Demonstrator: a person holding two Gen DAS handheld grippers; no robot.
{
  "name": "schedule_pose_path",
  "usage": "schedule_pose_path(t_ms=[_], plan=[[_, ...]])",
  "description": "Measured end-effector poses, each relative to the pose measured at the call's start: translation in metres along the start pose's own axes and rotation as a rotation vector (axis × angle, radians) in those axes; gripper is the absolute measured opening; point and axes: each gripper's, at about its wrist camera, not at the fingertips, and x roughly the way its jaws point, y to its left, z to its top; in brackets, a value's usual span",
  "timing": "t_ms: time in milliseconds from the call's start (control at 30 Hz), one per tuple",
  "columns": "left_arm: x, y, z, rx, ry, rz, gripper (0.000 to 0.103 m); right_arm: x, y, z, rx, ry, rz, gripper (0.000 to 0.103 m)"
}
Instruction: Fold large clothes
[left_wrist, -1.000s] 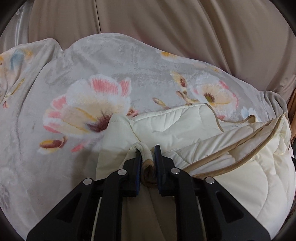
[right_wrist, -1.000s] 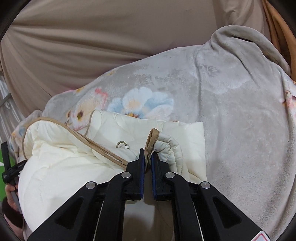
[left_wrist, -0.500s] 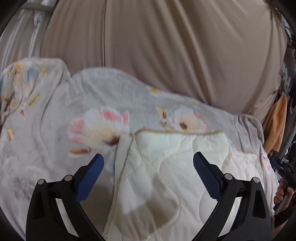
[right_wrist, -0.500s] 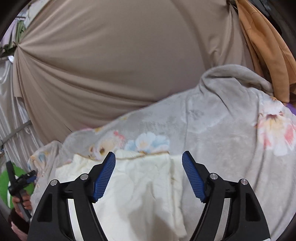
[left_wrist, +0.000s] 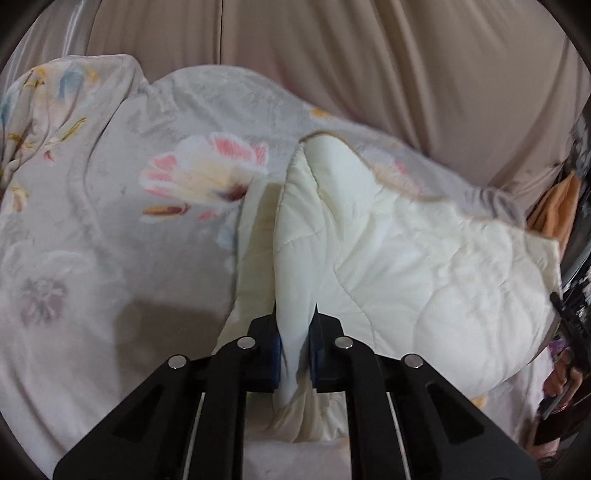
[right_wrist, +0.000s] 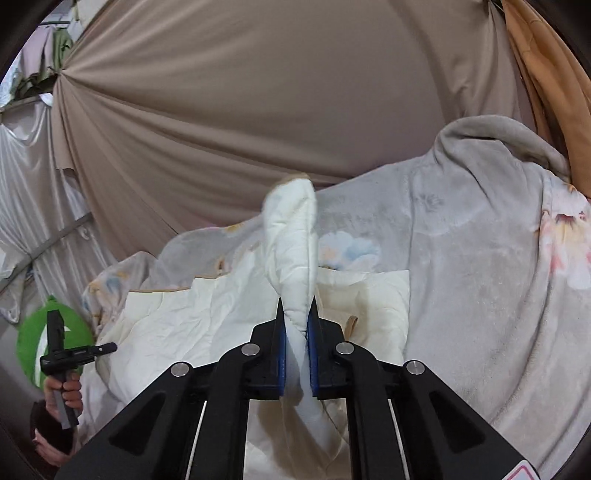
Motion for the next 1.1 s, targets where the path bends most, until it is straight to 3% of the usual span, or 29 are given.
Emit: schedule_pose_path(t_ms=[67, 100, 167, 233, 300, 367, 467, 533, 600, 667, 700, 733, 767, 833, 900, 1000, 1100], plan=[[0.021, 0.011, -0.007, -0.028, 0.064, -0.001, 0.01, 0.035, -0.013, -0.016, -0.003, 0.131, -0.095, 0.008], [0.032, 0.016, -0.009, -0.048, 0.077, -0.016, 0.011, 0.055, -0.024, -0.026, 0.027, 0.209, -0.096, 0.008], [0.033, 0.017, -0.008, -0.057, 0.065, -0.017, 0.012, 0.073, -0.035, -0.037, 0.067, 0.26, -0.087, 0.008], [0.02, 0.009, -0.005, -0.028, 0.045, 0.019, 0.017, 0.067, -0.026, -0.03, 0.009, 0.259, -0.136, 0.011], [0.005, 0.002, 0.001, -0.004, 0.033, 0.012, 0.023, 0.052, -0.015, -0.017, -0.052, 0.193, -0.18, 0.036], [-0.01, -0.007, 0.015, 0.025, -0.024, 0.002, 0.054, 0.04, -0.01, -0.002, -0.06, 0.115, -0.161, 0.061], [-0.014, -0.019, 0.038, 0.063, -0.135, 0.019, 0.077, 0.049, -0.013, 0.023, -0.022, 0.085, -0.11, 0.067], [0.0, -0.024, 0.059, 0.069, -0.154, 0.038, 0.081, 0.067, -0.019, 0.036, 0.016, 0.09, -0.12, 0.071], [0.027, -0.017, 0.079, 0.036, -0.112, 0.036, 0.083, 0.092, -0.031, 0.043, 0.074, 0.13, -0.131, 0.073], [0.057, -0.006, 0.091, -0.021, -0.045, 0.015, 0.078, 0.119, -0.044, 0.044, 0.148, 0.2, -0.112, 0.072], [0.071, -0.001, 0.095, -0.041, -0.01, 0.0, 0.069, 0.128, -0.048, 0.043, 0.171, 0.224, -0.106, 0.063], [0.081, 0.001, 0.096, -0.047, 0.019, -0.007, 0.043, 0.135, -0.05, 0.042, 0.175, 0.248, -0.093, 0.047], [0.086, -0.002, 0.098, -0.034, 0.037, -0.009, 0.022, 0.141, -0.047, 0.041, 0.151, 0.274, -0.082, 0.015], [0.082, -0.009, 0.102, -0.01, 0.0, -0.011, 0.01, 0.132, -0.031, 0.048, 0.082, 0.204, -0.096, 0.01], [0.058, -0.019, 0.109, 0.031, -0.103, -0.016, 0.008, 0.108, -0.008, 0.067, 0.007, 0.078, -0.069, 0.009], [0.028, -0.033, 0.125, 0.06, -0.227, -0.008, 0.008, 0.081, 0.006, 0.094, 0.0, -0.077, -0.035, 0.008], [0.04, -0.038, 0.134, 0.095, -0.225, 0.046, 0.008, 0.096, 0.002, 0.102, -0.001, -0.075, -0.096, 0.008]])
